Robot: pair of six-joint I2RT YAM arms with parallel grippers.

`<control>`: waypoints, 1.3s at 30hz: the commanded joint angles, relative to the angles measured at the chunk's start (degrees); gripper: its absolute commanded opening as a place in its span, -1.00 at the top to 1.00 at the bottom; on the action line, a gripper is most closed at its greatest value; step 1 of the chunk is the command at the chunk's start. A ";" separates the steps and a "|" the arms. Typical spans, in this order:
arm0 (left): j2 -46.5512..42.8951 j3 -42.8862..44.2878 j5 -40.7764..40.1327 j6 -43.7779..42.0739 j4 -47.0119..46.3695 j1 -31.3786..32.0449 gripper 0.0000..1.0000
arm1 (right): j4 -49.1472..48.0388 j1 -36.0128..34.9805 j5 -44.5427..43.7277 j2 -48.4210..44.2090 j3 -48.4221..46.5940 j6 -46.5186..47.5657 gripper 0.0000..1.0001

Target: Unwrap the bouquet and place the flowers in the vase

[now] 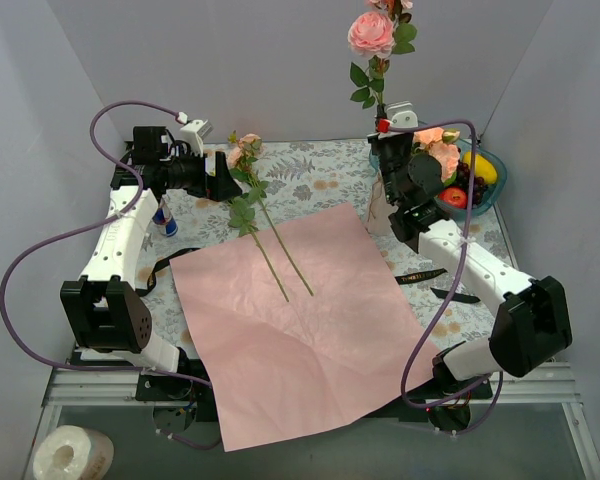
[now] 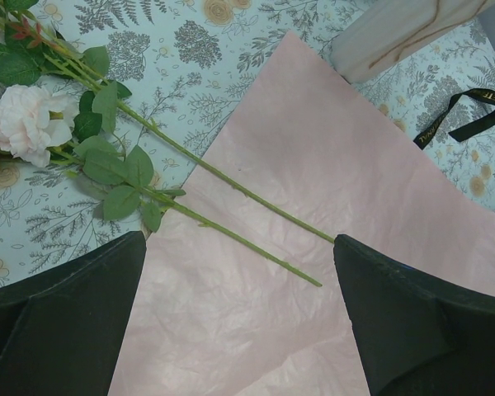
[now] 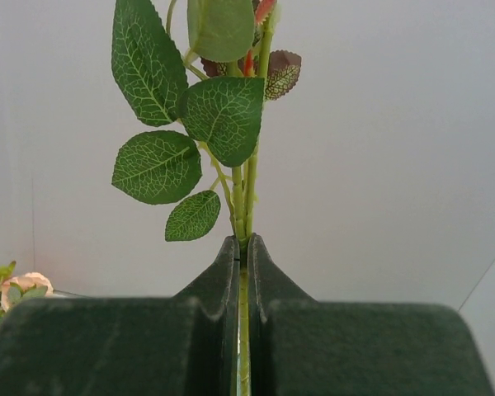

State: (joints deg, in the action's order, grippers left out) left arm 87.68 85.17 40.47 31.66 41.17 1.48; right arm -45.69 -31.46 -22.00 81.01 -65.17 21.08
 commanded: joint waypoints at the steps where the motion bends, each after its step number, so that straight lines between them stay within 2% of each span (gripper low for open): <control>1: -0.32 1.76 0.40 -1.07 0.40 -0.60 -0.97 | -6.25 0.70 -2.61 0.46 1.36 -1.22 0.97; 8: -0.40 2.64 0.58 -0.20 0.49 -0.77 -0.96 | -2.65 1.58 -6.64 0.90 2.67 -3.24 0.95; 10: -0.32 2.99 0.58 -0.11 0.67 -0.77 -0.96 | -0.90 1.58 -7.70 0.29 3.55 -4.72 0.76; 11: -0.32 3.08 0.66 0.15 0.67 -0.77 -0.96 | -0.02 1.75 -7.79 0.11 3.82 -5.43 0.53; 16: -0.14 3.52 0.14 0.33 1.11 -0.77 -0.96 | 6.74 1.84 -6.04 -2.69 5.66 -8.77 -0.14; 17: -0.40 3.52 0.14 0.33 1.02 -0.77 -0.96 | 8.06 1.84 -5.08 -3.05 5.75 -9.99 -0.42; 19: -0.67 3.08 0.31 0.51 0.84 -0.77 -0.96 | 10.70 1.67 -4.28 -4.45 5.58 -10.53 -0.63; 24: -0.84 2.46 0.49 0.95 0.40 -0.77 -0.96 | 13.43 -0.26 -0.95 -6.65 3.21 -9.13 -0.67; 27: -0.41 3.16 0.49 1.21 0.58 -0.77 -0.96 | 17.03 -3.85 1.17 -6.84 -2.39 -6.51 -0.68; 30: 0.12 3.51 0.05 1.56 0.58 -0.77 -0.96 | 23.17 -9.72 0.65 -4.55 -8.98 -3.69 -0.69; 33: 0.39 3.26 -0.91 1.91 0.58 -0.77 -0.97 | 28.70 -15.62 1.08 -1.74 -11.73 -0.96 -0.72; 39: 1.09 2.64 -1.36 4.28 -0.21 -1.39 -0.96 | 41.80 -18.02 9.25 9.49 -18.93 -7.80 -0.70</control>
State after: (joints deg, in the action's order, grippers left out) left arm 87.99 86.76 39.72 34.00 41.71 0.84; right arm -16.29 -49.65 -17.96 82.87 -80.34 16.49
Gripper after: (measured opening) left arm 0.982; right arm 0.858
